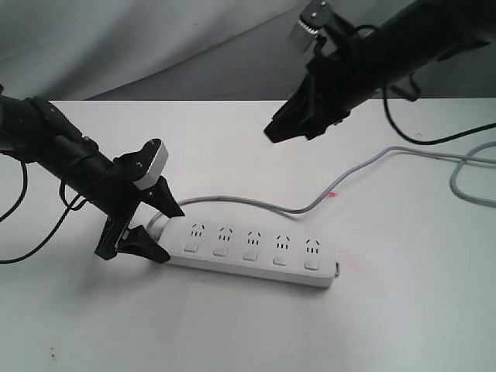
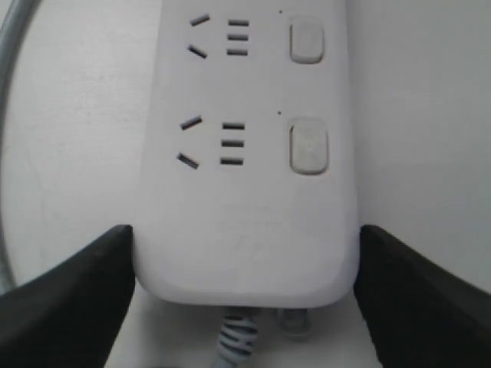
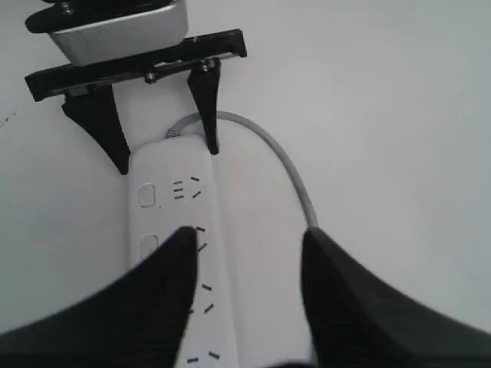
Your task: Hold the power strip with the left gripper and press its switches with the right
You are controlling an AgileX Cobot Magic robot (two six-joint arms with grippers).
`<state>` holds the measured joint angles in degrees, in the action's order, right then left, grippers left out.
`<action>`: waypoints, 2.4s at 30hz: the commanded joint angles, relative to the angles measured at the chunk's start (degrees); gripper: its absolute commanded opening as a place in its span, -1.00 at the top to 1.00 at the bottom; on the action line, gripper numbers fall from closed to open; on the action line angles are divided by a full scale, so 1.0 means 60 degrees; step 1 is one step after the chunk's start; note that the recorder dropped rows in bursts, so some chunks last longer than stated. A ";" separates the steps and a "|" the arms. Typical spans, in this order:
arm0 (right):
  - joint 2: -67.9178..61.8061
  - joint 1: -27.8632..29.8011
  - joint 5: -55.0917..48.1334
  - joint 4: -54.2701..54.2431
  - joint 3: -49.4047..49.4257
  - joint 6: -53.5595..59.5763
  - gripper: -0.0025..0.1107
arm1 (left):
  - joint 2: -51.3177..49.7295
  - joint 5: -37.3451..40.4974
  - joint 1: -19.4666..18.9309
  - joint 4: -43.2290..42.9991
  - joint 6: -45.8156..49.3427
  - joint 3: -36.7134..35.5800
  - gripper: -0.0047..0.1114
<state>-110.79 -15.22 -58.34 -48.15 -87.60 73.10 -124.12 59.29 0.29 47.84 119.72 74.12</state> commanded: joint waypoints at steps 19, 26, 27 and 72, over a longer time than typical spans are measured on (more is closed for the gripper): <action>-0.2150 -0.2151 0.1490 -0.1101 -0.0042 0.1761 -0.37 | 0.0003 0.0145 0.0049 0.0155 0.0029 0.0035 0.10; -0.2452 -0.2804 0.2304 -0.0889 -0.0042 0.1761 -0.37 | 0.0003 0.0145 0.0049 0.0155 0.0029 0.0035 0.10; -0.2471 -0.2844 0.2366 -0.0871 -0.0042 0.1761 -0.37 | 0.0003 0.0145 0.0049 0.0155 0.0029 0.0035 0.10; -0.2934 -0.2902 0.3185 -0.0391 -0.0042 0.1522 -0.37 | 0.0003 0.0145 0.0049 0.0155 0.0029 0.0035 0.10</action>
<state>-128.34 -32.53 -39.88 -50.49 -87.60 82.31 -124.16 59.17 0.29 47.70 119.72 74.12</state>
